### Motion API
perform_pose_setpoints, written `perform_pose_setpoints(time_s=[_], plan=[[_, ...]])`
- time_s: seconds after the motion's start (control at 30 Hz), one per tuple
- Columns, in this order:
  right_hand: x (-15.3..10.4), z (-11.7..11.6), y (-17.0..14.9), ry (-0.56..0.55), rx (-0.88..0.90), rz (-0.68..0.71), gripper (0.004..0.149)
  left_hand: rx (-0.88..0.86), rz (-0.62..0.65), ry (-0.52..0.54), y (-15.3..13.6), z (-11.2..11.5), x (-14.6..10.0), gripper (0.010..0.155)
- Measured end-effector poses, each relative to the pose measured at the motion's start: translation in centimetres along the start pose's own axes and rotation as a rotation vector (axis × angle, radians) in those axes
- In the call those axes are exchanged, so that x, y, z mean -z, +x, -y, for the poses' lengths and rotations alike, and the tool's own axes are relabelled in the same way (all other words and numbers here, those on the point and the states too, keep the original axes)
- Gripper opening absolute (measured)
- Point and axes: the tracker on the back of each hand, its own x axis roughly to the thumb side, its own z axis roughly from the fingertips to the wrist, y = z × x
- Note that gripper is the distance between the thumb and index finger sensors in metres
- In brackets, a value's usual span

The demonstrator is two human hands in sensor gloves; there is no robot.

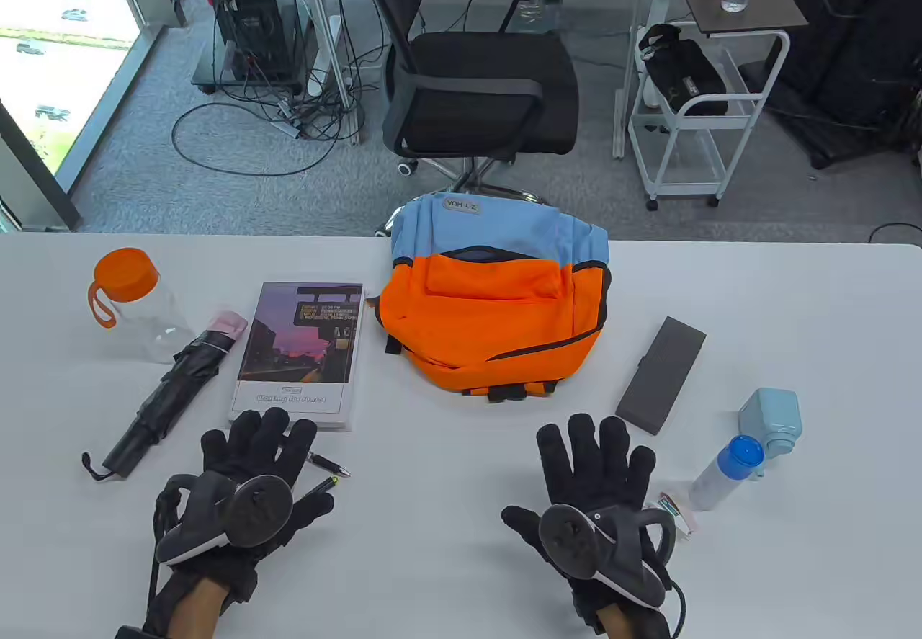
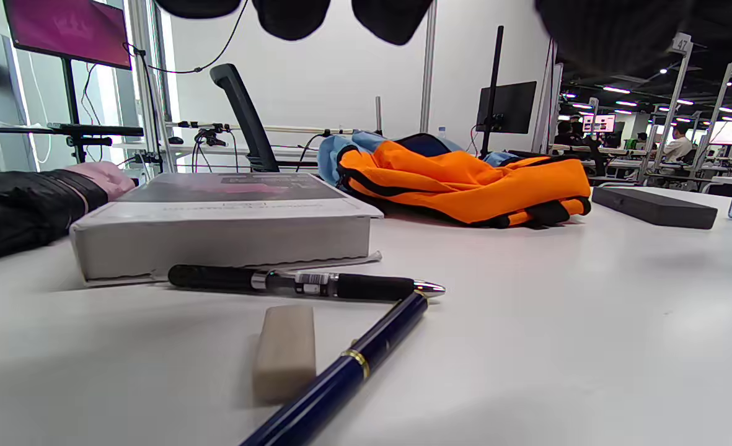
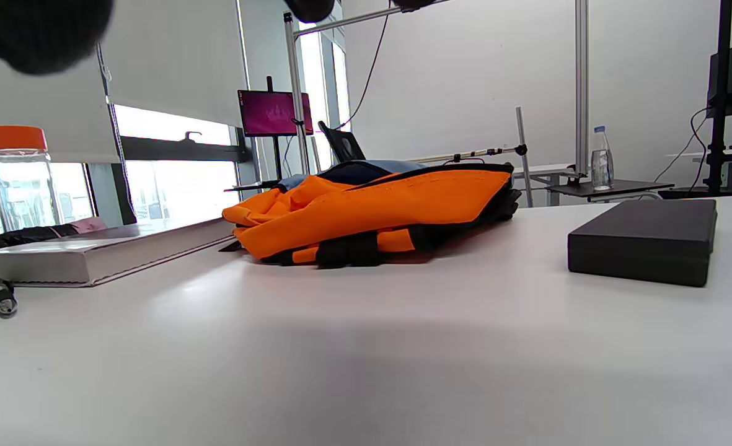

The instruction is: Pack school bag

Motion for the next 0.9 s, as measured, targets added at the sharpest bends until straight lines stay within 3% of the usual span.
perform_pose_setpoints(time_s=[0.9], plan=[[0.55,-0.66,0.06,0.172,0.018,-0.015,0.095,-0.022,0.017,-0.07,0.37,0.38,0.45,0.094]])
